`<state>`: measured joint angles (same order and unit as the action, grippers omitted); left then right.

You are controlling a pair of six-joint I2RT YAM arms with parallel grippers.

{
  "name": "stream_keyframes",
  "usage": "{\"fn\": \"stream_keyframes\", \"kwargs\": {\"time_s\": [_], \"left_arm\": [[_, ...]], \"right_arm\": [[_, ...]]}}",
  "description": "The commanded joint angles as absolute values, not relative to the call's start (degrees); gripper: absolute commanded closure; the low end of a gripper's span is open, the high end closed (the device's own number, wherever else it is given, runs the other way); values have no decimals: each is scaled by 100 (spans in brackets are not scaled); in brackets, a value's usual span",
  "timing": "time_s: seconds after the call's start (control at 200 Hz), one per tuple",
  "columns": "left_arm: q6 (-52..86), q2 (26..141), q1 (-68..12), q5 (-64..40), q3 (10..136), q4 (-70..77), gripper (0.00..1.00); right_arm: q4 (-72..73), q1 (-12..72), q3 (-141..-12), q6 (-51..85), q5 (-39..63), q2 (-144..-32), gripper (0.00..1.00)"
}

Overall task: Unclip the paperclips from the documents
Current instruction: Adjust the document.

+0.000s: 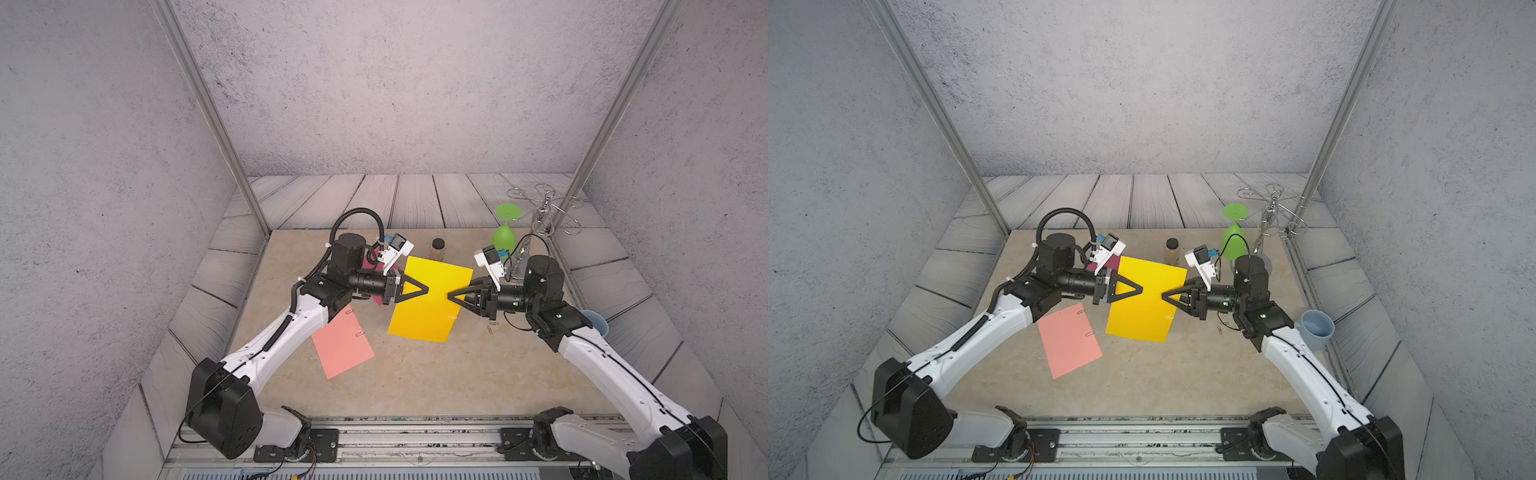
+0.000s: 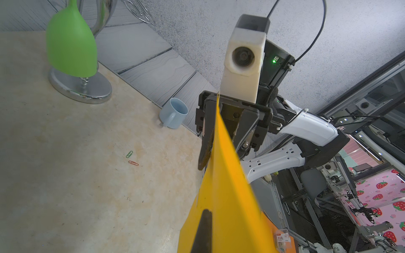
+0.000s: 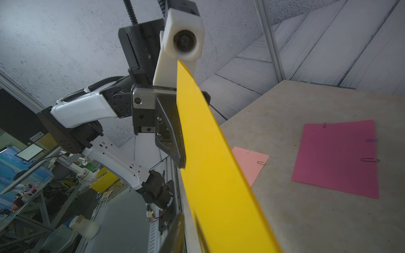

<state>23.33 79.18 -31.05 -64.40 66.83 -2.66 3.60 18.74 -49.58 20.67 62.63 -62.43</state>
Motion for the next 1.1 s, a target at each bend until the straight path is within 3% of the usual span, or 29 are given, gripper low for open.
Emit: {"fn": "stream_keyframes", "kwargs": {"time_s": [0.0, 0.355, 0.485, 0.58, 1.096], "left_arm": [[2232, 7937, -3138, -6590, 6856, -251, 100], [2085, 7913, -3131, -6527, 6900, -454, 100], [2100, 7900, -3120, -6514, 6889, -464, 75], [2137, 7861, -3111, -6520, 6848, -440, 67], [2570, 7685, -2953, -6600, 6262, 184, 64]], "right_arm": [[415, 1898, -5097, 2069, 6411, -6319, 82], [273, 1892, -5221, 2097, 6528, -6435, 99], [265, 1898, -5229, 2123, 6505, -6418, 100], [241, 1883, -5256, 2136, 6469, -6401, 100], [143, 1547, -5559, 2286, 6627, -6385, 100]]}}
